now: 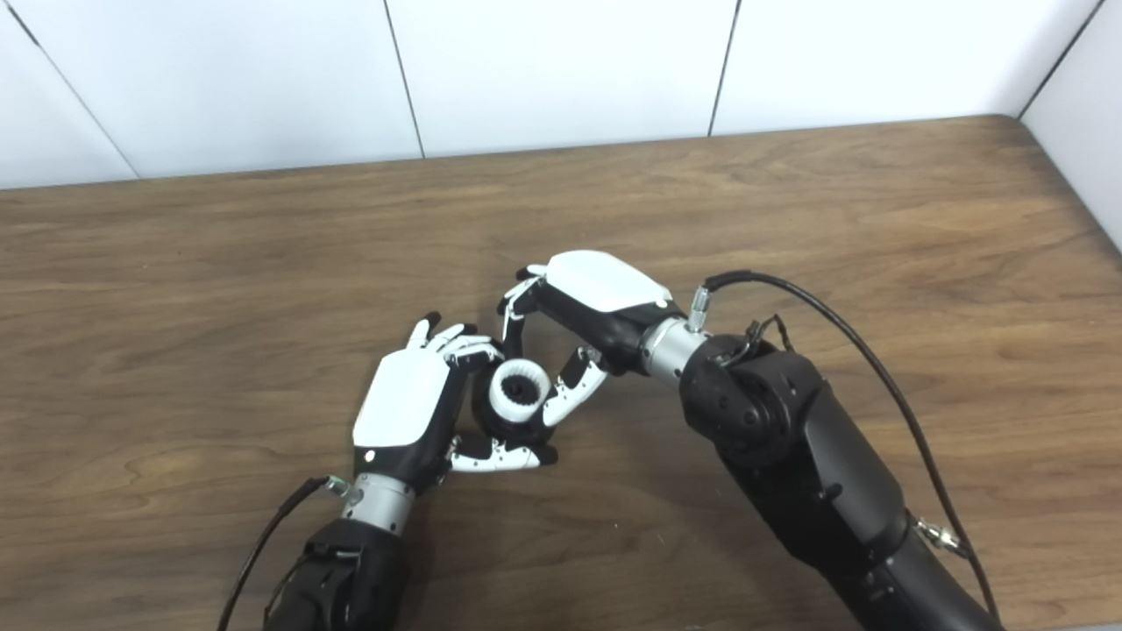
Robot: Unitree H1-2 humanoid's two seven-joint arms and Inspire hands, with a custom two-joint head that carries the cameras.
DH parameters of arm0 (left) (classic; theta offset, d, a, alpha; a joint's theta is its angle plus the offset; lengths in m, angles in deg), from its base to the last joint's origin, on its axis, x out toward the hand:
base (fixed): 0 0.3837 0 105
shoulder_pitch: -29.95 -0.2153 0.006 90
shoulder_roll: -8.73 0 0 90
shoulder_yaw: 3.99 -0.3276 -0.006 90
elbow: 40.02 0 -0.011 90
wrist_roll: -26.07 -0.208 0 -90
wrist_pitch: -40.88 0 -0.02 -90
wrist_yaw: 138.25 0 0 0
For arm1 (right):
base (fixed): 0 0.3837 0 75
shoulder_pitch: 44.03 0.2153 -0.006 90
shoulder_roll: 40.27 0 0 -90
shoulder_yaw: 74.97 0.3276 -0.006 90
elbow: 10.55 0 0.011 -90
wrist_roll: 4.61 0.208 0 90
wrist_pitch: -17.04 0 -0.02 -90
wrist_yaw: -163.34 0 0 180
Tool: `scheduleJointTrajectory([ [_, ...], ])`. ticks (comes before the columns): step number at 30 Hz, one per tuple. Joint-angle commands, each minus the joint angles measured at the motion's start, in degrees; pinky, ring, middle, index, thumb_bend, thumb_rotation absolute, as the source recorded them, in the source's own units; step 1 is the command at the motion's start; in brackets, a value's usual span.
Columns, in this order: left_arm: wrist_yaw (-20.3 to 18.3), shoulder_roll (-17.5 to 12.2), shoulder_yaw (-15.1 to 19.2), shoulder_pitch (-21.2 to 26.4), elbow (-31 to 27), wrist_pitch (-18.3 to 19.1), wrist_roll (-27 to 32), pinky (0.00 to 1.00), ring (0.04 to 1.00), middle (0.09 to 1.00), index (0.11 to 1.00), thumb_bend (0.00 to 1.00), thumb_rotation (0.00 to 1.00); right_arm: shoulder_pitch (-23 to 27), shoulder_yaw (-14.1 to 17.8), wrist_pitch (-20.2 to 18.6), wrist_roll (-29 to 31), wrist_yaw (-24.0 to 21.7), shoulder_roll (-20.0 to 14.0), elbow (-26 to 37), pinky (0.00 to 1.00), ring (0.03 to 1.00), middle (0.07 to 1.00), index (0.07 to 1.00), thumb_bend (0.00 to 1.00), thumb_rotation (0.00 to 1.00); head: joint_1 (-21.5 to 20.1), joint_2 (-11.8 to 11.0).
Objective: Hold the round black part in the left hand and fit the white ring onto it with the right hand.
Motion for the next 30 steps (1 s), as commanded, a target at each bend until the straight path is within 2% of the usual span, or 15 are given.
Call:
scheduleJointTrajectory([
  [1,-1.1,0.4,-1.0,0.3,0.1,-0.3,-0.7,1.0,0.876,0.747,0.481,0.52,0.06,1.1,0.3,1.5,-0.3,1.3,0.3,0.9,0.88,0.942,0.81,0.484,0.52,0.13,0.0,0.0],
  [27,-1.7,0.3,-1.1,0.5,-0.1,-0.1,-0.7,1.0,0.881,0.751,0.481,0.53,0.06,1.7,0.5,2.1,-0.5,1.0,-1.2,-0.1,0.85,0.937,0.819,0.493,0.52,0.15,-0.2,0.3],
  [28,-1.7,0.3,-1.1,0.5,0.0,-0.1,-0.8,1.0,0.88,0.751,0.481,0.52,0.06,1.7,0.5,2.1,-0.6,0.9,-1.3,-0.1,0.85,0.936,0.823,0.563,0.71,0.21,-0.2,0.3],
  [29,-1.7,0.3,-1.1,0.5,0.0,-0.1,-0.8,1.0,0.878,0.749,0.481,0.52,0.06,1.8,0.5,2.1,-0.7,0.9,-1.4,0.0,0.85,0.934,0.83,0.623,0.83,0.25,-0.3,0.4],
  [30,-1.7,0.4,-1.0,0.5,-0.1,-0.1,-0.7,1.0,0.877,0.749,0.481,0.52,0.06,1.9,0.5,2.2,-0.8,0.8,-1.4,0.1,0.85,0.932,0.836,0.658,0.89,0.27,-0.3,0.4],
])
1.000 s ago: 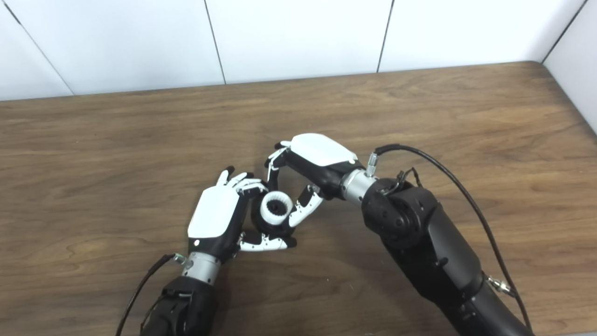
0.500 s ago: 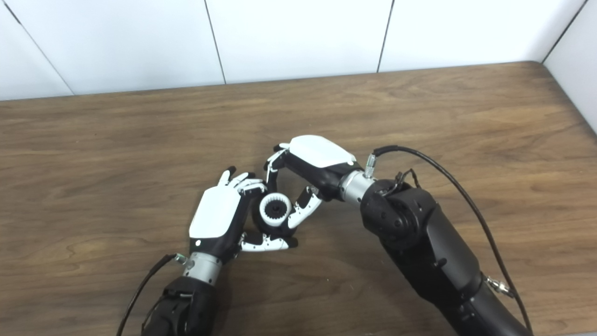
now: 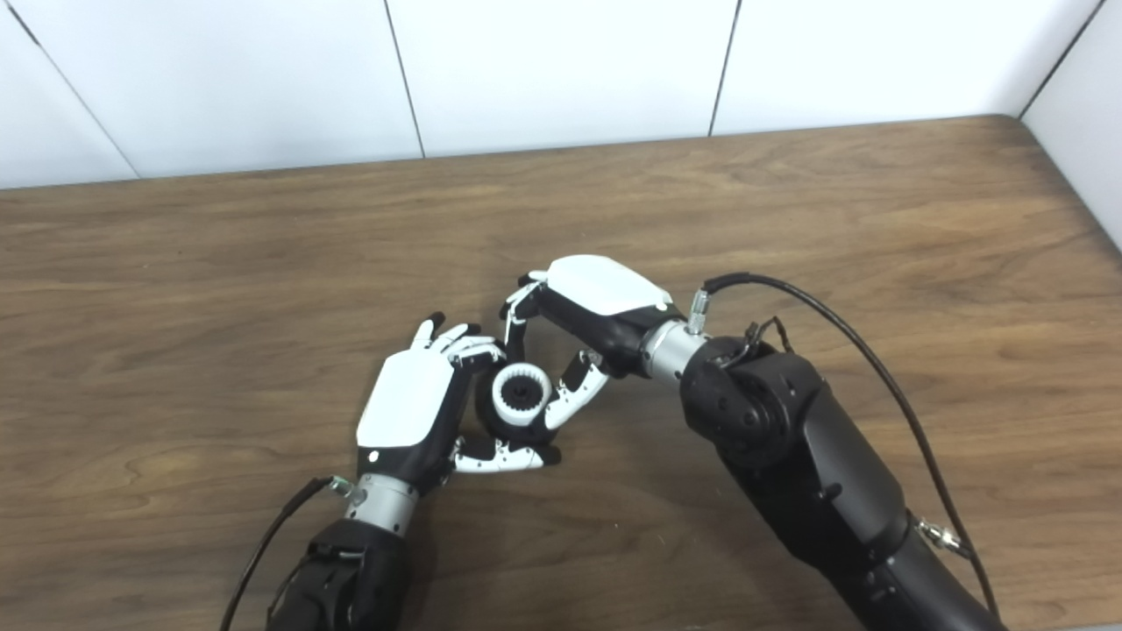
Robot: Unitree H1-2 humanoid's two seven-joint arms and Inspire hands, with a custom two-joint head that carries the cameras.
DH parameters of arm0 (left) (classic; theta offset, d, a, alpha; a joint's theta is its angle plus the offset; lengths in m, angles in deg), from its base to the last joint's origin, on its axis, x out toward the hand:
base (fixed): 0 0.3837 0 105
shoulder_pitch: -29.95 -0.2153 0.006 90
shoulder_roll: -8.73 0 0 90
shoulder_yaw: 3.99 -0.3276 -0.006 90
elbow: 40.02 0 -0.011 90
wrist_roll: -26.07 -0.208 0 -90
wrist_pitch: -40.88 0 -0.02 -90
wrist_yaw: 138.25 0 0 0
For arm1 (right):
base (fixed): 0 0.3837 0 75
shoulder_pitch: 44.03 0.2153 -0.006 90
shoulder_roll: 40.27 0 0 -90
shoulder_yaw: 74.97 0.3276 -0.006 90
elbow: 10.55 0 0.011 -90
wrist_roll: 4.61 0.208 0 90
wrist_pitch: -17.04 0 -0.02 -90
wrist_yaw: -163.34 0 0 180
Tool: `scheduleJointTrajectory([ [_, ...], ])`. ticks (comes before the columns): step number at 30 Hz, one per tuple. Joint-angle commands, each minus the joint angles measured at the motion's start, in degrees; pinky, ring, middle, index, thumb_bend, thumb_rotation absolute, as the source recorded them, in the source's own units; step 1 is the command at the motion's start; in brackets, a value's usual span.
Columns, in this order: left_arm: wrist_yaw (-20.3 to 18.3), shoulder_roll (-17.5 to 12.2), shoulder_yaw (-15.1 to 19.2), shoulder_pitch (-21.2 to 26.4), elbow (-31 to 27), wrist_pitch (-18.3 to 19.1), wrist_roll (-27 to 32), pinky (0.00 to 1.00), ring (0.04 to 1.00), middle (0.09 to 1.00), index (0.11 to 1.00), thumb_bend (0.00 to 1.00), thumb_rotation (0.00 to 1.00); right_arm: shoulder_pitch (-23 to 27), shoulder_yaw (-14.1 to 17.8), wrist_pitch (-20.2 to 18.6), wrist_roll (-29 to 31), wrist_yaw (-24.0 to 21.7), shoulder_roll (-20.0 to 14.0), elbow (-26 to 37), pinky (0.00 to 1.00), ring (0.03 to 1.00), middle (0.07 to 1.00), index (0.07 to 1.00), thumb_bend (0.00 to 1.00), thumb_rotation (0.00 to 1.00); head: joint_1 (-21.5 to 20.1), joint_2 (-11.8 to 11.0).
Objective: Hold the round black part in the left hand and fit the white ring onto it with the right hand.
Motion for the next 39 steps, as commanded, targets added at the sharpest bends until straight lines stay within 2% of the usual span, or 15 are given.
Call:
scheduleJointTrajectory([
  [1,-1.6,0.4,-0.7,0.5,-0.1,-0.1,-0.4,1.0,0.876,0.75,0.481,0.52,0.06,2.0,0.6,1.7,-0.7,0.6,-0.7,0.9,0.85,0.931,0.846,0.694,0.94,0.28,0.0,0.0],
  [3,-1.6,0.4,-0.7,0.5,0.0,0.0,-0.4,1.0,0.877,0.751,0.481,0.52,0.06,2.1,0.5,1.4,-0.9,0.3,-0.7,1.3,0.87,0.942,0.877,0.764,0.99,0.29,0.0,-0.1],
  [6,-1.6,0.4,-0.7,0.6,0.2,0.1,-0.4,1.0,0.878,0.751,0.482,0.52,0.06,2.0,0.6,0.8,-1.4,-0.2,-0.7,1.8,0.89,0.973,0.93,0.845,1.0,0.3,0.0,-0.1],
  [11,-1.5,0.5,-0.7,0.6,0.2,0.0,-0.4,1.0,0.875,0.749,0.481,0.53,0.06,1.7,1.2,0.2,-1.5,-0.4,-0.5,2.2,0.9,0.992,0.962,0.891,1.0,0.3,0.0,-0.1],
  [24,-1.3,0.5,-0.5,0.7,0.5,0.0,-0.3,1.0,0.878,0.748,0.481,0.53,0.06,2.2,2.3,1.0,-1.4,-0.6,-1.2,2.7,0.91,1.0,0.991,0.935,1.0,0.36,0.0,-0.3],
  [34,-2.3,-0.5,0.6,1.1,0.8,-0.2,1.1,1.0,0.864,0.749,0.485,0.52,0.06,3.8,4.7,-3.2,-0.9,-6.8,-3.0,6.9,0.96,1.0,1.0,0.974,1.0,0.4,-1.2,-0.9],
  [39,-4.4,-1.2,0.8,1.4,0.3,0.6,1.1,1.0,0.862,0.762,0.494,0.52,0.07,3.6,6.0,-3.3,-0.2,-7.6,-4.1,7.8,0.97,1.0,1.0,0.987,1.0,0.41,-1.4,-1.0],
])
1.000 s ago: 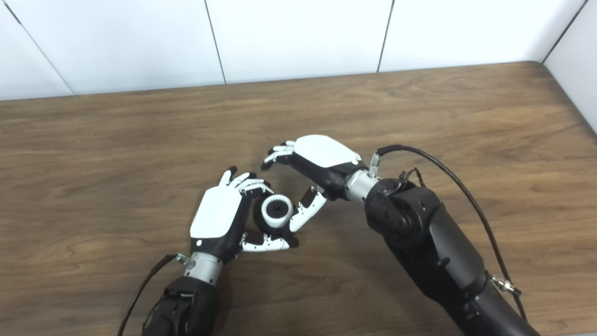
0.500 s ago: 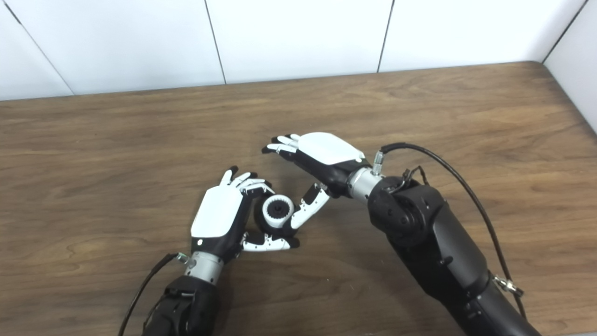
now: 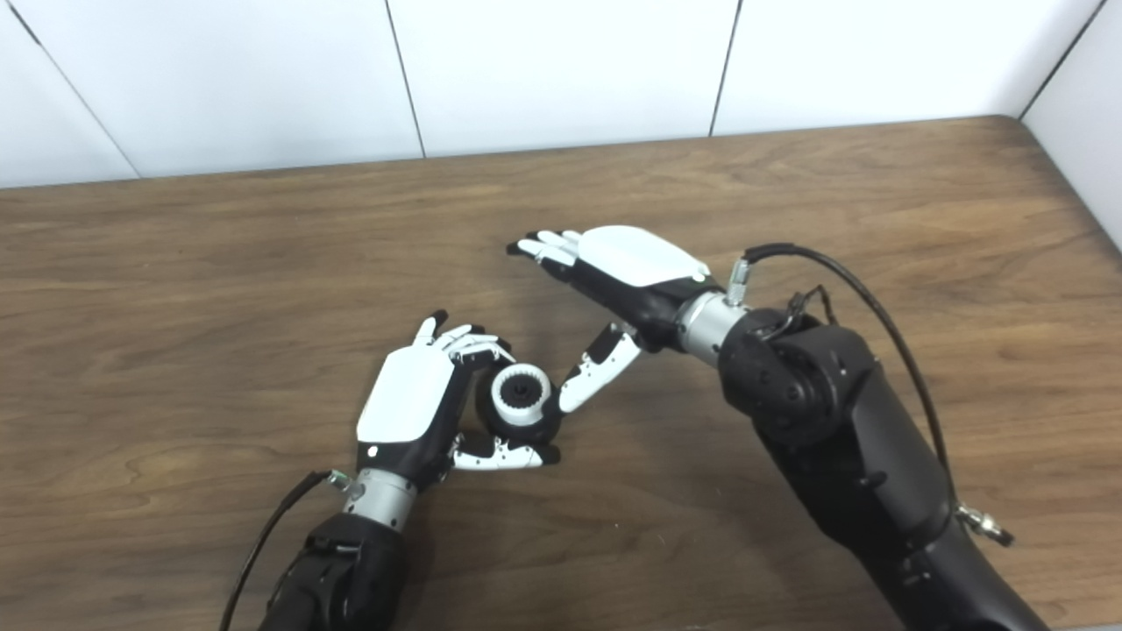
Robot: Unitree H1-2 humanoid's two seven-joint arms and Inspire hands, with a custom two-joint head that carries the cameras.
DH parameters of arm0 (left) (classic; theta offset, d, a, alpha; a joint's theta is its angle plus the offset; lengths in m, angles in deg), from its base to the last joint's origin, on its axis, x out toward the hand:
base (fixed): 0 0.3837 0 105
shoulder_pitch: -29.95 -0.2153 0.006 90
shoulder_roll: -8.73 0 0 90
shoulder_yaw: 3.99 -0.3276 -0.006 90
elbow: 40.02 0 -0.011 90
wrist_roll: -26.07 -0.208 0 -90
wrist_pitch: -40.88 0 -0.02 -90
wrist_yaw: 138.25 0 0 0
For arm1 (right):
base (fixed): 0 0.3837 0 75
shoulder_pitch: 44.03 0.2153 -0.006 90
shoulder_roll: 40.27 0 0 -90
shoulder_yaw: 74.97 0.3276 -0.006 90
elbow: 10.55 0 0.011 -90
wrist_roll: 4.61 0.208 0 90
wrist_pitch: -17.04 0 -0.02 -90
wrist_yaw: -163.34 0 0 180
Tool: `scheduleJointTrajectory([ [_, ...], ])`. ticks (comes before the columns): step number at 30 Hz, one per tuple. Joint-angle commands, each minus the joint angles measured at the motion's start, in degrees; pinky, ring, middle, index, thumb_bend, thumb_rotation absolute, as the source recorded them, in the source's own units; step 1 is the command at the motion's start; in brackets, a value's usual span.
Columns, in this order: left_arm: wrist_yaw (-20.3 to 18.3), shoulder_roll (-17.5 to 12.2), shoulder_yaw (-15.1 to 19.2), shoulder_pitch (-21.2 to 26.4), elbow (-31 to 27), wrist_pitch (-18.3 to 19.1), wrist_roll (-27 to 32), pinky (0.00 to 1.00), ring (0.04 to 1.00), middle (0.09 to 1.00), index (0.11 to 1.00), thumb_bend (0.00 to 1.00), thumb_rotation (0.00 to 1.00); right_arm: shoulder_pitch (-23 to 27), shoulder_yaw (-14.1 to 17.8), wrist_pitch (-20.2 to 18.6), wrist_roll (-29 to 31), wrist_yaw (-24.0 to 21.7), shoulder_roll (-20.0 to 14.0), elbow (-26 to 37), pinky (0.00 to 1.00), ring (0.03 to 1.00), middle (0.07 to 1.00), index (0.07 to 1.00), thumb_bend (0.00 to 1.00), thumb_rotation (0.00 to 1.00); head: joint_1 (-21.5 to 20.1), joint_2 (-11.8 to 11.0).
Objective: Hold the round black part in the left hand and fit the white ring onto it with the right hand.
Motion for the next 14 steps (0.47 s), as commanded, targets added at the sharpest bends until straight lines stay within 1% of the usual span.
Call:
scheduleJointTrajectory([
  [1,-3.2,-0.5,-0.1,0.6,-0.1,1.2,-0.4,1.0,0.86,0.772,0.648,0.75,0.14,1.8,1.2,0.1,0.4,0.1,-0.8,2.3,0.97,1.0,1.0,0.982,1.0,0.43,-0.1,0.0],
  [2,-3.4,-0.6,-0.1,0.7,-0.1,1.4,-0.7,1.0,0.859,0.775,0.693,0.81,0.16,1.7,1.4,0.1,0.4,0.1,-0.9,2.3,0.97,1.0,1.0,0.98,1.0,0.43,-0.1,0.0],
  [3,-3.2,-0.5,-0.1,0.7,-0.1,1.5,-1.0,1.0,0.85,0.79,0.771,0.87,0.21,1.6,1.6,0.3,0.6,0.3,-1.0,2.2,0.97,1.0,1.0,0.978,1.0,0.43,-0.1,0.0],
  [6,-2.4,-0.1,0.2,0.7,0.2,1.3,-1.2,1.0,0.844,0.803,0.826,0.91,0.24,1.3,1.9,0.6,0.5,0.8,-1.2,1.7,0.97,1.0,1.0,0.98,1.0,0.42,-0.1,0.0],
  [7,-2.2,0.0,0.3,0.7,0.3,1.2,-1.0,1.0,0.843,0.81,0.866,0.94,0.26,1.2,1.9,0.7,0.4,1.0,-1.3,1.5,0.96,1.0,0.998,0.979,1.0,0.43,-0.1,0.0],
  [8,-2.1,0.1,0.3,0.7,0.4,1.2,-0.9,1.0,0.845,0.816,0.887,0.95,0.27,1.2,2.0,0.8,0.2,1.1,-1.4,1.3,0.96,1.0,0.996,0.978,1.0,0.43,-0.1,0.0],
  [14,-2.0,0.4,0.3,0.8,0.4,1.2,-1.2,1.0,0.859,0.842,0.955,0.99,0.33,1.0,2.2,1.6,0.0,2.5,-1.5,-0.2,0.95,1.0,0.987,0.977,1.0,0.43,-0.2,0.0],
])
